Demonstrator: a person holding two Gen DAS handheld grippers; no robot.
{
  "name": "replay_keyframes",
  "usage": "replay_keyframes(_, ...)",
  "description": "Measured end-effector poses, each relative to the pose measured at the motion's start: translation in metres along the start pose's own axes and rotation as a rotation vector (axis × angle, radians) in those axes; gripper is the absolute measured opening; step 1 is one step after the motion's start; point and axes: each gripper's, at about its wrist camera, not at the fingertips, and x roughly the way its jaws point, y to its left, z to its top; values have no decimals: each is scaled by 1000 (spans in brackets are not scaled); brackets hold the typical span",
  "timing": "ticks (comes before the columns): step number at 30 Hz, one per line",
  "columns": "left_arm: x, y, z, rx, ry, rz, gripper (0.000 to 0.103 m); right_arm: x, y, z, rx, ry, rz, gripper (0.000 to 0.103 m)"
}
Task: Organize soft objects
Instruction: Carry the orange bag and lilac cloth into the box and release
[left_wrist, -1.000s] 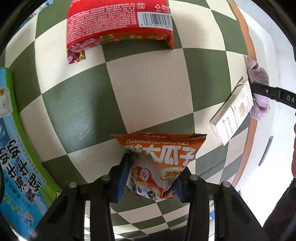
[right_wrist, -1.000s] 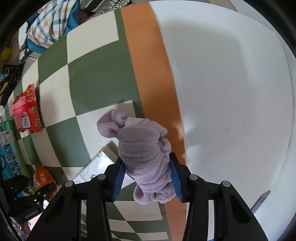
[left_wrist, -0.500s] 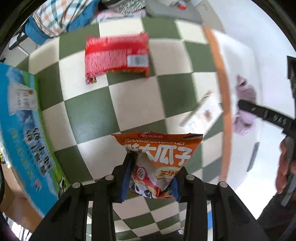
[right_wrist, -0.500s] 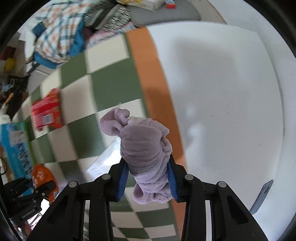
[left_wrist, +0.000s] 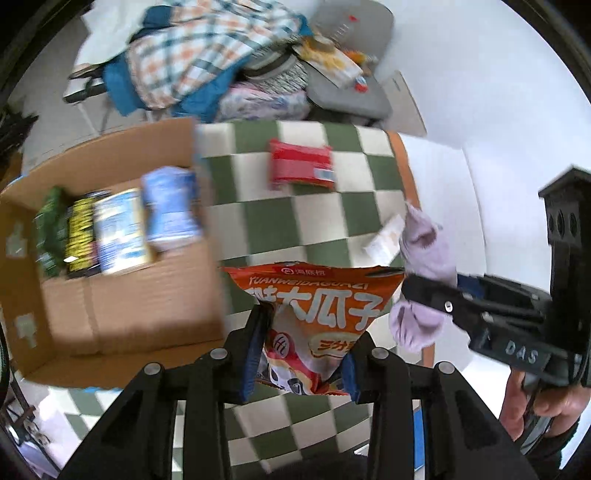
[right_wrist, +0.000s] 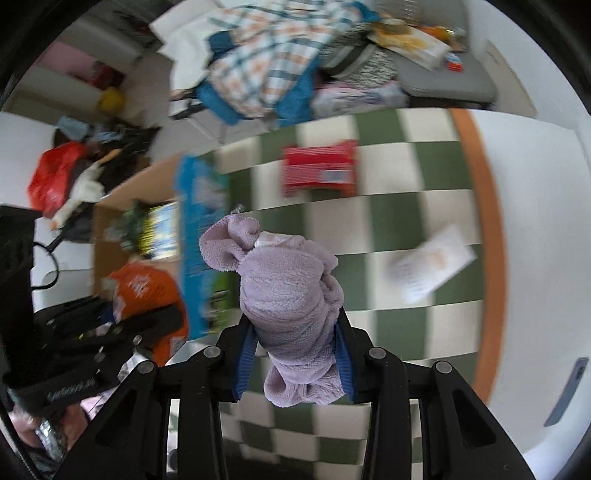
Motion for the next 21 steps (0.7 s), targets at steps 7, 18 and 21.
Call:
replay_keyframes(7, -56, 97, -26, -108, -72, 91, 33, 24, 114, -19, -84, 0, 92, 40)
replay_keyframes(18, -55, 219, -42, -246, -14, 172, 33, 104, 249, -16, -166, 70, 135, 40)
replay_keyframes(21, -43, 250, -40, -294, 27, 167, 33, 128, 272, -12, -158, 86, 138, 40)
